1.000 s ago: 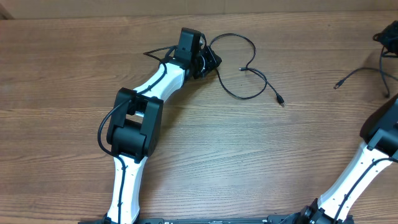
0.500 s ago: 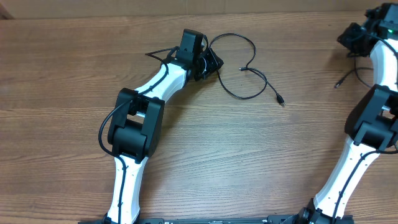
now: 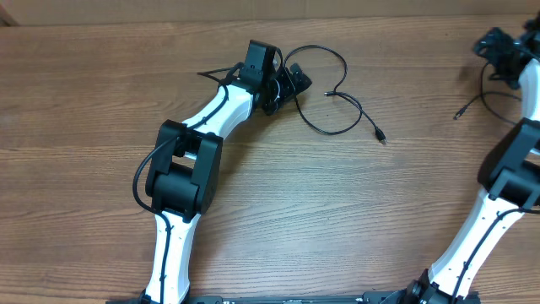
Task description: Untangle cables
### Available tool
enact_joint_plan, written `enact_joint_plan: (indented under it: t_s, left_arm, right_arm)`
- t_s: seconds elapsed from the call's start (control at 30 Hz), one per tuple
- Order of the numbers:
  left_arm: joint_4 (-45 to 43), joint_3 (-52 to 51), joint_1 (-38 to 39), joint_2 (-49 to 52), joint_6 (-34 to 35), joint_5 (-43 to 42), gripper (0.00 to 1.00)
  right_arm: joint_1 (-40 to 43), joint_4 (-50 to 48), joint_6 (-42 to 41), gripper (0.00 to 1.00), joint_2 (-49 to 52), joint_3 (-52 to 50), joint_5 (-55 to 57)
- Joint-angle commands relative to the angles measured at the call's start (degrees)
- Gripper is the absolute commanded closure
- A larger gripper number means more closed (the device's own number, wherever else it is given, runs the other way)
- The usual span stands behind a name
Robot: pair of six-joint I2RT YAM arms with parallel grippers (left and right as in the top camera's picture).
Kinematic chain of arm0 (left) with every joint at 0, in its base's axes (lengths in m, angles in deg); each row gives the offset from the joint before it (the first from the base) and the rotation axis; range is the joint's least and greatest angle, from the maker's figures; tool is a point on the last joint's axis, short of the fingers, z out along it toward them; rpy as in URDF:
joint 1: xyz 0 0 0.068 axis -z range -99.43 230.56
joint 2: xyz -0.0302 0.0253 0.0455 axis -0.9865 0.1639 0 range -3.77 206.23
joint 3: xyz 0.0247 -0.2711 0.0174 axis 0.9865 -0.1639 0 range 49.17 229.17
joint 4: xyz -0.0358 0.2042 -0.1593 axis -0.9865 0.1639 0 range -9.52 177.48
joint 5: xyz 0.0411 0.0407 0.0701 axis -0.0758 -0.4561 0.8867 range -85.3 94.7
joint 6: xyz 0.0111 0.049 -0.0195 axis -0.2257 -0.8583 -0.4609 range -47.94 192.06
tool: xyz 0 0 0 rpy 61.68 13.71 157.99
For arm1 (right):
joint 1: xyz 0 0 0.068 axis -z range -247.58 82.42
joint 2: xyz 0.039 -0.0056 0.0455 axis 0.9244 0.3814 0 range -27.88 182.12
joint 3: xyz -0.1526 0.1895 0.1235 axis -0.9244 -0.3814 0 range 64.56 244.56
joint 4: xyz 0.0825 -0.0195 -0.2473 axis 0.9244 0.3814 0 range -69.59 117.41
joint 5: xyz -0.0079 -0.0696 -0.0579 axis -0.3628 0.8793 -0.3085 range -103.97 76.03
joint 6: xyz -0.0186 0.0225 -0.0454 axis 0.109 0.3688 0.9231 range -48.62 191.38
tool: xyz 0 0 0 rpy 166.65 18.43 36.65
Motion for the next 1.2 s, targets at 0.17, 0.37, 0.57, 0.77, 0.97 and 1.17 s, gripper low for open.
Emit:
enact_joint_plan:
  t_s: [0.17, 0.37, 0.57, 0.77, 0.97, 1.17]
  left_arm:
    - [1.16, -0.20, 0.15, 0.46, -0.79, 0.33, 0.00]
    - [1.16, -0.20, 0.15, 0.46, -0.79, 0.33, 0.00]
    - [1.16, -0.17, 0.15, 0.46, -0.76, 0.33, 0.01]
    - [1.16, -0.20, 0.15, 0.46, -0.79, 0.33, 0.00]
    - [1.16, -0.20, 0.15, 0.46, -0.76, 0.33, 0.01]
    - [1.16, -0.20, 0.15, 0.46, -0.79, 0.33, 0.00]
  right_arm:
    - [8.52, -7.39, -2.10, 0.00, -1.07, 2.21, 10.16]
    - [12.96, -10.10, 0.11, 0.05, -0.57, 1.33, 10.16]
    - [15.50, -11.61, 5.86, 0.07, 1.90, -0.07, 10.62]
    - [16.94, -11.08, 5.84, 0.11, 4.52, -0.35, 10.58]
    - [16.92, -11.93, 5.81, 0.12, 7.48, -1.57, 7.34]
    - [14.78, -14.23, 5.81, 0.17, 7.98, -1.27, -8.68]
